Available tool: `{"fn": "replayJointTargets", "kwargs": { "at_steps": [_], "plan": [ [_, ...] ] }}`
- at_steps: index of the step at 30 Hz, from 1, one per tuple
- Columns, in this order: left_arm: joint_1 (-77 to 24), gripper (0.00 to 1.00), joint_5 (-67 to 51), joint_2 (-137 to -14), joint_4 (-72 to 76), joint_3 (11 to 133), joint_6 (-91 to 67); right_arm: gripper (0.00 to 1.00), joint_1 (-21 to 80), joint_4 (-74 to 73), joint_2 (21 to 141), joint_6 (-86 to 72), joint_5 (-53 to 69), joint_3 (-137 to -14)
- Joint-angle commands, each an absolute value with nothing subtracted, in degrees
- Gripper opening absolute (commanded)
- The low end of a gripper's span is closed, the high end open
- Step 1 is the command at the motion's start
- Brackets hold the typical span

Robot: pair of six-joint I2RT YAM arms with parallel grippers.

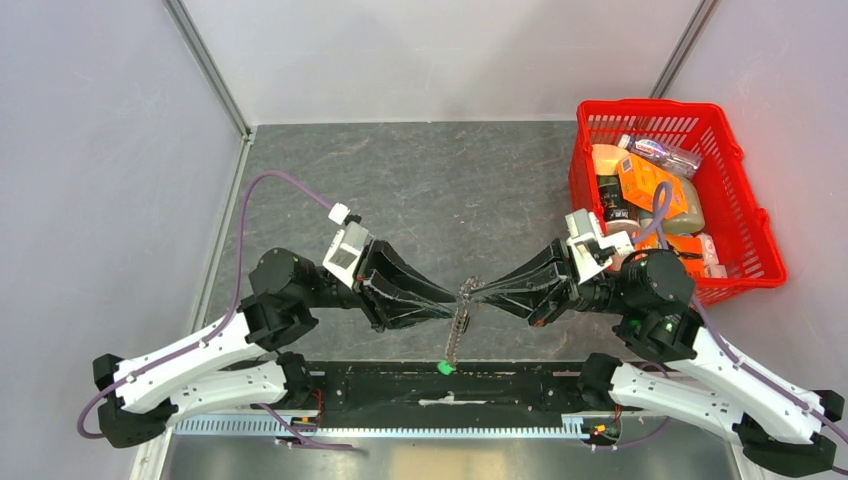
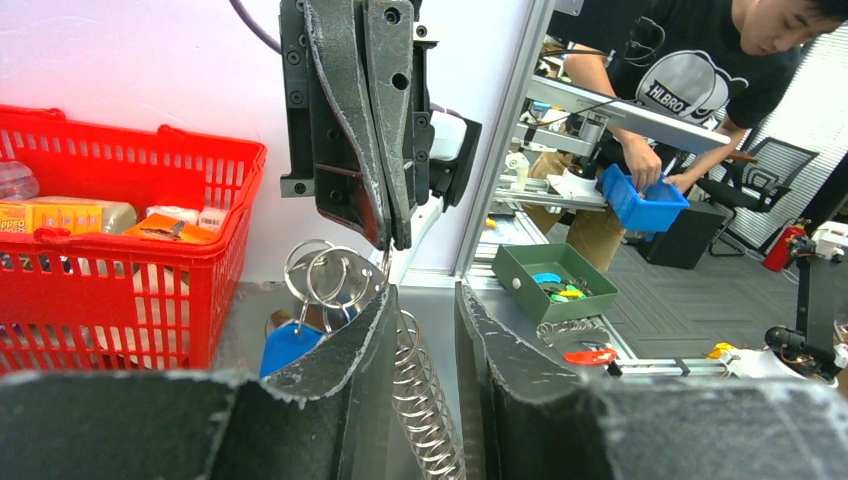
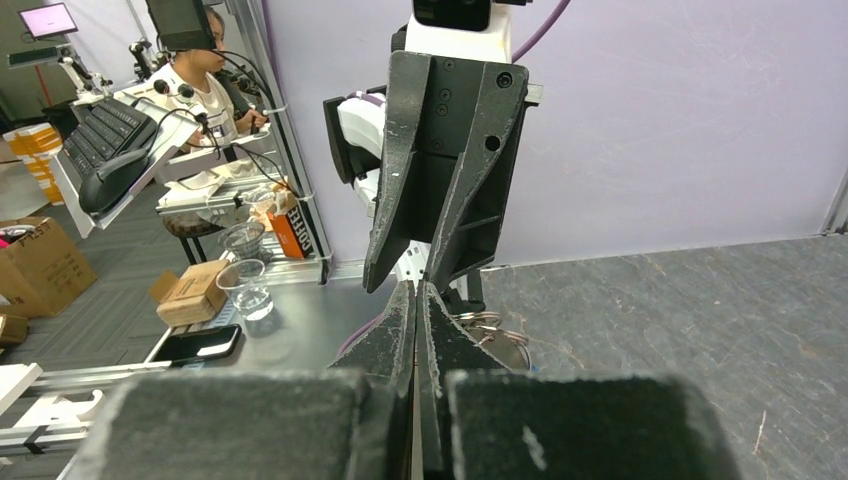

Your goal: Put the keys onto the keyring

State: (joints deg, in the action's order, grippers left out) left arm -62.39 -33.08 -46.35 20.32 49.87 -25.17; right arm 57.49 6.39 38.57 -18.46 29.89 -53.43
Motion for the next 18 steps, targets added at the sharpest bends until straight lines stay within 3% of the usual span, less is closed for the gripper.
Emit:
{"fn": "replayJointTargets", "kwargs": {
  "at_steps": [1,18],
  "plan": [
    [-62.48,0.33,-32.23,-46.21,22.52,51.68,-23.36,0.00,57.43,11.60,39.09,-19.86,29.88,-53.20],
    [-62.47,0.28,-32.54,-46.36,22.39,51.33,-22.95,0.00,57.44,12.69,38.54,-21.03,30.42,-53.26]
  ]
}}
